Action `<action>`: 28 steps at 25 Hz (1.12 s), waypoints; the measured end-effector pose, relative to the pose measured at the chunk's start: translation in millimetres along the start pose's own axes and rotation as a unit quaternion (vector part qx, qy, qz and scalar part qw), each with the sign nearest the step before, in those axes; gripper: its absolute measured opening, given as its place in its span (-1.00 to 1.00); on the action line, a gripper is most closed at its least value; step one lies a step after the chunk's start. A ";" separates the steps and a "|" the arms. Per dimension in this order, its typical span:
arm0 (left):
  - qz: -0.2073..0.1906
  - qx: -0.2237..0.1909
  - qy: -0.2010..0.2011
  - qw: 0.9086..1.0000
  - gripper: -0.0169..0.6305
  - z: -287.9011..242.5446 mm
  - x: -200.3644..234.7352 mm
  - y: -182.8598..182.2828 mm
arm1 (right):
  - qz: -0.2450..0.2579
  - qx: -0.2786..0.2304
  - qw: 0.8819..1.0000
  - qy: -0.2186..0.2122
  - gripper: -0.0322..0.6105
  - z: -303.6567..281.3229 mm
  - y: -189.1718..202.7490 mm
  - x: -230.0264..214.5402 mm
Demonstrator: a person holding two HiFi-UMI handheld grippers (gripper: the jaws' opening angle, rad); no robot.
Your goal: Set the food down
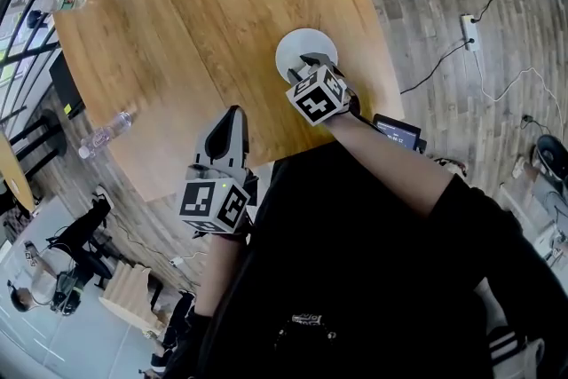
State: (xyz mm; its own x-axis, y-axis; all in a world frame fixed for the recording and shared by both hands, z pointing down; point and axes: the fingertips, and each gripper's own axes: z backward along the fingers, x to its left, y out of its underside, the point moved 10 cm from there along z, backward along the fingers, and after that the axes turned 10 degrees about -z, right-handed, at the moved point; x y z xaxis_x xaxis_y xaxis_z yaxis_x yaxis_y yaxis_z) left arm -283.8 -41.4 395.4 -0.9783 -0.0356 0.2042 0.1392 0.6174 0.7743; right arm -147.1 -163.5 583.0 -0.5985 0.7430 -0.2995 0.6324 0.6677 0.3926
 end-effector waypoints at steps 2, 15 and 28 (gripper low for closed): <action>0.001 0.000 0.000 1.000 -0.94 1.4 1.3 1.0 | 0.003 0.007 1.000 0.007 -0.37 -2.4 1.7 -1.5; 0.007 0.002 -0.003 1.000 -0.94 5.4 2.8 5.3 | 0.011 0.034 0.999 0.023 -0.37 -19.2 13.1 -10.3; -0.004 -0.010 0.004 1.000 -0.94 4.2 -1.2 0.3 | 0.020 0.023 0.999 0.012 -0.17 -11.1 4.4 -4.8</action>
State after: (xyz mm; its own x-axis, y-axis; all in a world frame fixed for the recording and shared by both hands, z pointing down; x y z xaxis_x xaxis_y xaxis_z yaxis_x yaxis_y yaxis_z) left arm -283.3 -37.8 392.8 -0.9782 -0.0467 0.2021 0.1342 0.6007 0.7882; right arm -146.9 -164.6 595.9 -0.5836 0.7680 -0.2637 0.6778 0.6396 0.3628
